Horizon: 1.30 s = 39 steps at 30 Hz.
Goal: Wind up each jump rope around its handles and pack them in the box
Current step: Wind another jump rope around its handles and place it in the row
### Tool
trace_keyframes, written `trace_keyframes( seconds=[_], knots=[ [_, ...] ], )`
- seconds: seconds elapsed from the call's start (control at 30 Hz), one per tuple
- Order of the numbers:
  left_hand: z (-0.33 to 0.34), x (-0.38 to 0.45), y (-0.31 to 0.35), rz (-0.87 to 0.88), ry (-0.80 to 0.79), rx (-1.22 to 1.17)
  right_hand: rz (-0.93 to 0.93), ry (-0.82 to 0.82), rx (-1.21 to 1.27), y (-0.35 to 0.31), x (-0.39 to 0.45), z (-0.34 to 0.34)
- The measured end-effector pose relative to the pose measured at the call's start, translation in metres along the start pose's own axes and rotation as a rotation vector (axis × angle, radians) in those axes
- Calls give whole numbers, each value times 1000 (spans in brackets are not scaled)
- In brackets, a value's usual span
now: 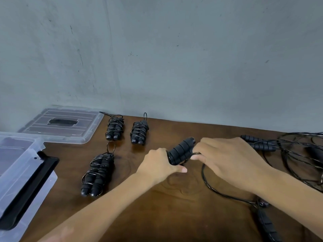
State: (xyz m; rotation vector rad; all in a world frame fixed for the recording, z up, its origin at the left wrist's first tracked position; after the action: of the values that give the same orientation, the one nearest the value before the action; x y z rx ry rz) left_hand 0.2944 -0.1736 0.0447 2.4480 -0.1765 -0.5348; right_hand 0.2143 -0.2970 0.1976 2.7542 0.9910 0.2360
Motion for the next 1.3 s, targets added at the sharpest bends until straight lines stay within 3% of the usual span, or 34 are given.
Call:
trace_keyframes(
  seconds=[0.17, 0.33, 0.47, 0.6, 0.73, 0.77, 0.9, 1.07, 1.3],
  knots=[
    [7, -8, 21, 36, -61, 202, -61, 148, -18, 15, 21, -16],
    [9, -13, 40, 165, -67, 308, 21, 90, 63, 44, 44, -2],
    [14, -21, 50, 357, -168, 248, 97, 18, 226, 74, 57, 20],
    [4, -33, 58, 523, -196, 36, 154, -88, 361, 88, 64, 52],
    [-15, -35, 49, 545, -163, -327, 253, -223, 575, 94, 52, 113],
    [-16, -34, 46, 540, -164, -402, 261, -186, 604, 92, 49, 120],
    [-21, -23, 24, 449, -126, -669, 141, -88, 417, 56, 42, 109],
    [-18, -8, -2, 347, -75, -860, 179, -179, 394, 45, 30, 118],
    [-16, 11, -35, 210, 36, -1008, 308, -249, 556, 49, 10, 105]
  ],
)
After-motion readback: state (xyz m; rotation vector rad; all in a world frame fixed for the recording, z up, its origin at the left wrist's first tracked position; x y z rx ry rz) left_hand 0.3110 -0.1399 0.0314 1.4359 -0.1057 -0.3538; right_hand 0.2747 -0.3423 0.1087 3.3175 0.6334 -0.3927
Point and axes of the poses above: each hand's wrist, its own x-axis towards the middle knuckle, its own z-axis out of the palm, y = z × x, the point moved 10 cm from there along x, towards the middle knuckle, and after that the axes turned 12 degrees about -y, right-handed, at the moved point
